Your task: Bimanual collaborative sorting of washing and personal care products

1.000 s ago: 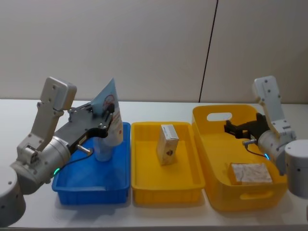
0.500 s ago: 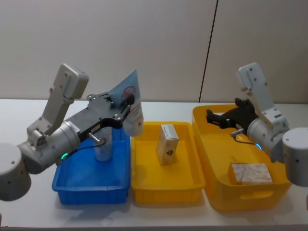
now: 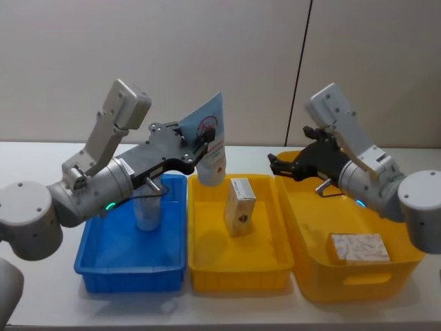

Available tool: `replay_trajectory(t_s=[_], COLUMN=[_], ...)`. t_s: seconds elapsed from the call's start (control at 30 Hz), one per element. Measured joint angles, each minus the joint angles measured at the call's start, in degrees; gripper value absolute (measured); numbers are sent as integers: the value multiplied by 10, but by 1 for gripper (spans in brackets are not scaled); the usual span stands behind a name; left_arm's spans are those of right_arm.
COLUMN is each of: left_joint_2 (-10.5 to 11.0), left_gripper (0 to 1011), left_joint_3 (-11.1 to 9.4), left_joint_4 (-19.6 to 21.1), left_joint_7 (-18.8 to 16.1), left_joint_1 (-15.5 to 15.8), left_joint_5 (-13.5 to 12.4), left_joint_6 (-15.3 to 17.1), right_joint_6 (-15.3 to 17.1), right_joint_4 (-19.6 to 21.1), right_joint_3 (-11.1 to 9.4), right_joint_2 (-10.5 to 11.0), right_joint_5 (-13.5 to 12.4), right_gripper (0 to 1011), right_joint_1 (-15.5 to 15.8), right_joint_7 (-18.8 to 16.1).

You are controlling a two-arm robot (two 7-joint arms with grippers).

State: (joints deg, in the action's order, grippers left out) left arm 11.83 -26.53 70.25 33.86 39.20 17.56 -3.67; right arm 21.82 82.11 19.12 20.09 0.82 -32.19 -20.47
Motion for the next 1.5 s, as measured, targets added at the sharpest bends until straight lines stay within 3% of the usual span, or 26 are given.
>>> replay_trajectory(t_s=[0.27, 0.6, 1.0, 1.5], left_joint_2=[-18, -38, -54, -65], left_gripper=[223, 223, 223, 223], left_joint_3=[-10, -18, -21, -23], left_joint_4=[-56, -120, -166, -192], left_joint_7=[11, 18, 20, 22], left_joint_1=[32, 67, 88, 92], left_joint_5=[0, 2, 7, 20], left_joint_6=[-23, -49, -65, -59], right_joint_6=[-30, -32, -30, -46], right_joint_4=[3, 16, 36, 46], right_joint_3=[35, 56, 48, 28], right_joint_2=[28, 56, 63, 42], right_joint_5=[32, 64, 63, 31], right_gripper=[1003, 1003, 1003, 1003], right_joint_1=[-6, 11, 37, 53], right_joint_7=[-36, -49, -53, -52])
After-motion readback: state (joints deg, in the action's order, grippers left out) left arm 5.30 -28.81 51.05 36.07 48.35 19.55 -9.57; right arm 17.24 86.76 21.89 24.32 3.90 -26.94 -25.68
